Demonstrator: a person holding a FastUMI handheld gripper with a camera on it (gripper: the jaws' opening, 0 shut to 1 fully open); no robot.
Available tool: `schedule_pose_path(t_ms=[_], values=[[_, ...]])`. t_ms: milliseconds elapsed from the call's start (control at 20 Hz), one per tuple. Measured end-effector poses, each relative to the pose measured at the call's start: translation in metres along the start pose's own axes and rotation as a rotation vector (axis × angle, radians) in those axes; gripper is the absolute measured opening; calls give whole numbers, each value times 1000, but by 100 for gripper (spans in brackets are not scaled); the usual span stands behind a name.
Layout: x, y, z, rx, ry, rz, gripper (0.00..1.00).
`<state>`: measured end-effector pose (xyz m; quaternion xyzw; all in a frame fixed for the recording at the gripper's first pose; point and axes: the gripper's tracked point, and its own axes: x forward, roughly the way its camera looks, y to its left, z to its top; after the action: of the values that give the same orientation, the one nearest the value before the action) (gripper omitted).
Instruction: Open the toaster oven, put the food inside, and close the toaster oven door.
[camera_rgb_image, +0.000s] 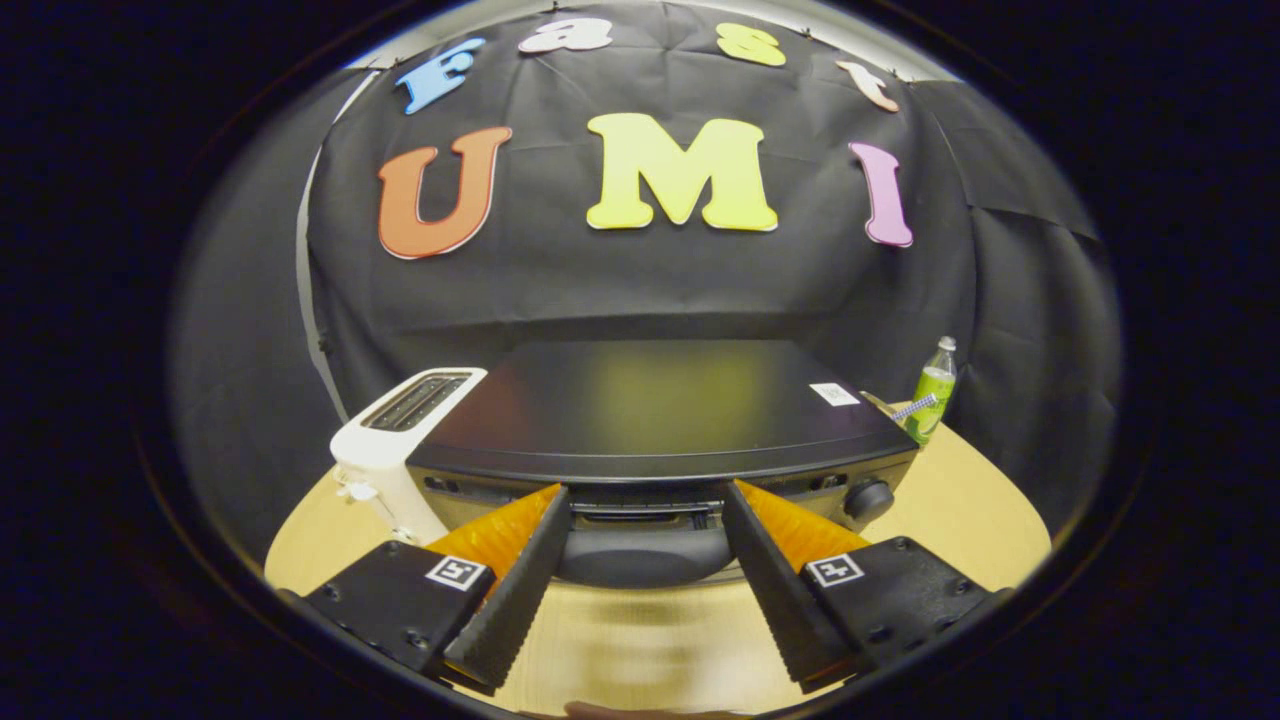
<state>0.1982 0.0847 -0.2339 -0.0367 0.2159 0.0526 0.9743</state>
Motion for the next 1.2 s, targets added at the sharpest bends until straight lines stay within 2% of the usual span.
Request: schedule_pose_path(t_ms=[300,400,700,1000,1200], values=[[-22,-5,-28,2,15,14,100],[-31,-6,-33,-43,3,14,100],[-48,-6,-64,-69,8,7,100],[-63,-7,-106,-92,10,4,100],[-65,-7,-139,-96,63,3,100]])
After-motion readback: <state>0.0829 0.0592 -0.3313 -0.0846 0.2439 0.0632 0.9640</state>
